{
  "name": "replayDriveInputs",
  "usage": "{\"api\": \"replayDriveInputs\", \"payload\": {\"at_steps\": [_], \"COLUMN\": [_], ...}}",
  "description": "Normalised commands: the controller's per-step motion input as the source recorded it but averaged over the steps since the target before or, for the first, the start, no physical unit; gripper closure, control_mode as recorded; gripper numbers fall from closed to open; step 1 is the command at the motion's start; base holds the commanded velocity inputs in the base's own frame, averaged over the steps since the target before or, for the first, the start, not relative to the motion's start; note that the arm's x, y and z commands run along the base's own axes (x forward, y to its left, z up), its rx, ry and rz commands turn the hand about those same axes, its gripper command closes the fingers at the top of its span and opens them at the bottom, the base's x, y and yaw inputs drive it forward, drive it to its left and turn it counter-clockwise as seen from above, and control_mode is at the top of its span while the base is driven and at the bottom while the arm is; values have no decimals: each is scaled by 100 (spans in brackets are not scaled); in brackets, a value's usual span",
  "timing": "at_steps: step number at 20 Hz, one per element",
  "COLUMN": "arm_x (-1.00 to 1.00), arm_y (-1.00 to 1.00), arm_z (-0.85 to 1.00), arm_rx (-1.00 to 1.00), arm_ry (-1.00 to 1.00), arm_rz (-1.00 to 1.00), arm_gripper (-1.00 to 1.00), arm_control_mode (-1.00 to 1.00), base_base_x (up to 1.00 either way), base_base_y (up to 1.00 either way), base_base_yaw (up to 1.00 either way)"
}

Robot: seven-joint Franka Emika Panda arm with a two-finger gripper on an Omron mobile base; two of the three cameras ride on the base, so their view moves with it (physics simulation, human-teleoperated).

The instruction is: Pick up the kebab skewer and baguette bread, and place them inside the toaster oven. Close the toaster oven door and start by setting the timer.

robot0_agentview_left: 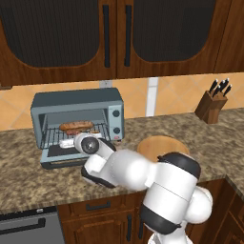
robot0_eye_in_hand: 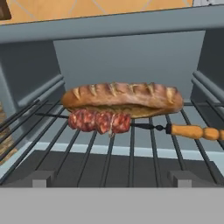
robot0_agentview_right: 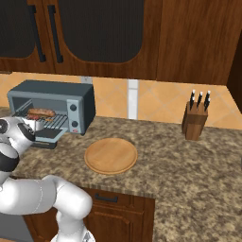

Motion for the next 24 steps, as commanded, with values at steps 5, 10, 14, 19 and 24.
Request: {"api": "replayDriveInputs", "payload": {"at_steps": [5, 10, 14, 19, 24], "arm_x": [-13, -12, 0, 3, 22], "arm_y": [0, 0, 0, 0, 0], "arm_z": [-3, -10, 0, 0, -2], "arm_rx": [0, 0, 0, 0, 0], "arm_ry": [0, 2, 7, 5, 0], "arm_rz": [0, 0, -1, -1, 0], "arm_gripper": [-100, -100, -100, -100, -100], "arm_control_mode": [-100, -100, -100, -100, -100], "base_base_x": [0, 0, 0, 0, 0], "base_base_y": [0, 0, 0, 0, 0], "base_base_yaw": [0, 0, 0, 0, 0]}}
